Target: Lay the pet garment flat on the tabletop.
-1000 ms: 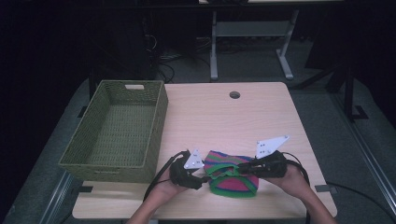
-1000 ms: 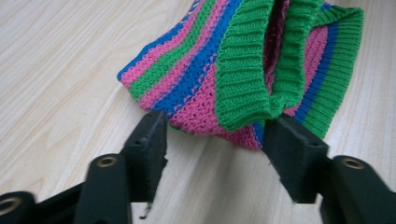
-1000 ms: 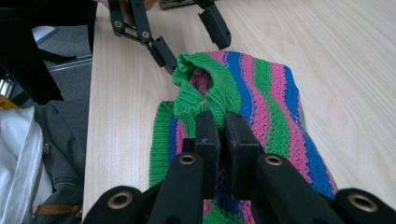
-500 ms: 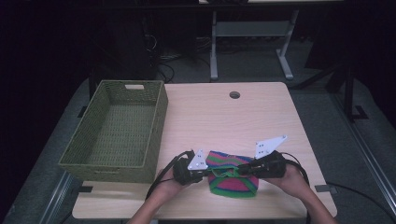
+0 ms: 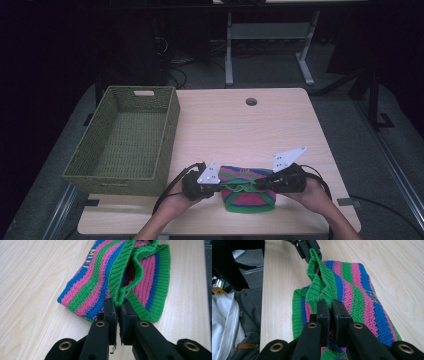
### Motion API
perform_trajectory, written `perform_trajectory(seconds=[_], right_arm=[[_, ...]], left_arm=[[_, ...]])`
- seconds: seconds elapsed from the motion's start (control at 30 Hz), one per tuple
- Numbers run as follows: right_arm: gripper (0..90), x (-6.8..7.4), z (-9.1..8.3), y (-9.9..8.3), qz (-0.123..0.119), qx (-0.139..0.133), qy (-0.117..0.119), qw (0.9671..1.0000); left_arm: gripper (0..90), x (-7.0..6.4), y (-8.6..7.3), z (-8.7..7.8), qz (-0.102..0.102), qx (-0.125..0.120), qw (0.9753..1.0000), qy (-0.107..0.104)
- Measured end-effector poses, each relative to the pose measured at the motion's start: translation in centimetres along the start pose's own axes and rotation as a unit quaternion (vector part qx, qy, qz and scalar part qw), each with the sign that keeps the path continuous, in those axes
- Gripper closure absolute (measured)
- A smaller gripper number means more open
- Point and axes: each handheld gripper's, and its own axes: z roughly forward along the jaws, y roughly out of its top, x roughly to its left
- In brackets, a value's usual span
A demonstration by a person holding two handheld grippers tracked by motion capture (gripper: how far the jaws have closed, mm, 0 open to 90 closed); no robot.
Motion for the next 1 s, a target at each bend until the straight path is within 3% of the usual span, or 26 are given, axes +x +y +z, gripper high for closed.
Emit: perform_trajectory(seconds=[0.6, 0.8, 1.0], right_arm=[[84.9, 1.2, -1.1, 1.4, -0.013, -0.004, 0.006, 0.9999], [84.7, 0.9, -1.8, 2.5, -0.007, -0.011, -0.004, 0.9999], [84.6, -0.4, -2.6, 3.5, 0.005, -0.014, -0.016, 0.9998]], left_arm=[[85.6, -0.3, 1.5, -3.0, 0.003, -0.007, 1.0000, -0.005], [85.6, 0.8, 2.7, -3.8, -0.006, -0.010, 0.9999, 0.001], [85.3, 2.5, 3.7, -3.9, -0.031, -0.015, 0.9994, 0.009]])
